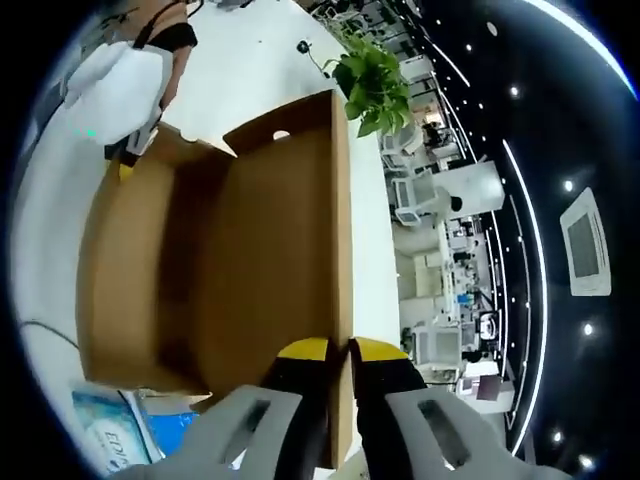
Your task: Operate the shoe box by opening the lid, removing the specified soft item, and placing it in the target area until the item is outside and the box remains undamaged.
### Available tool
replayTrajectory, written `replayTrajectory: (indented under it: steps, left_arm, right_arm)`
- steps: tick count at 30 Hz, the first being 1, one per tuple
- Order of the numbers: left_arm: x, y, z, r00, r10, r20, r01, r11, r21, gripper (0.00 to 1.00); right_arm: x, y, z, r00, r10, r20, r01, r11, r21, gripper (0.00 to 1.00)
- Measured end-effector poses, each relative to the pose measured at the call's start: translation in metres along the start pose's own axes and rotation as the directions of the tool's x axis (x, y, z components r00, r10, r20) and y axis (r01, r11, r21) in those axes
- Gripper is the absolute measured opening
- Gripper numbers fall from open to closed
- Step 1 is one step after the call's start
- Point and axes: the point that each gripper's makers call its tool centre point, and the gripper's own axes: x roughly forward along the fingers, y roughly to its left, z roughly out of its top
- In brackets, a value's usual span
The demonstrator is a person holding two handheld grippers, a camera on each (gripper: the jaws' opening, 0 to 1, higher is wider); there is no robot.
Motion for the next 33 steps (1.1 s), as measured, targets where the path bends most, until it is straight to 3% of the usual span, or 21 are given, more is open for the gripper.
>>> replayTrajectory:
  steps: [33]
  left_arm:
    - [0.001, -0.003, 0.001, 1.0, 0.006, 0.002, -0.006, 1.0, -0.014, 0.01]
  right_arm:
    - [-0.039, 0.026, 0.016, 0.99, -0.127, 0.062, 0.124, 0.991, 0.045, 0.08]
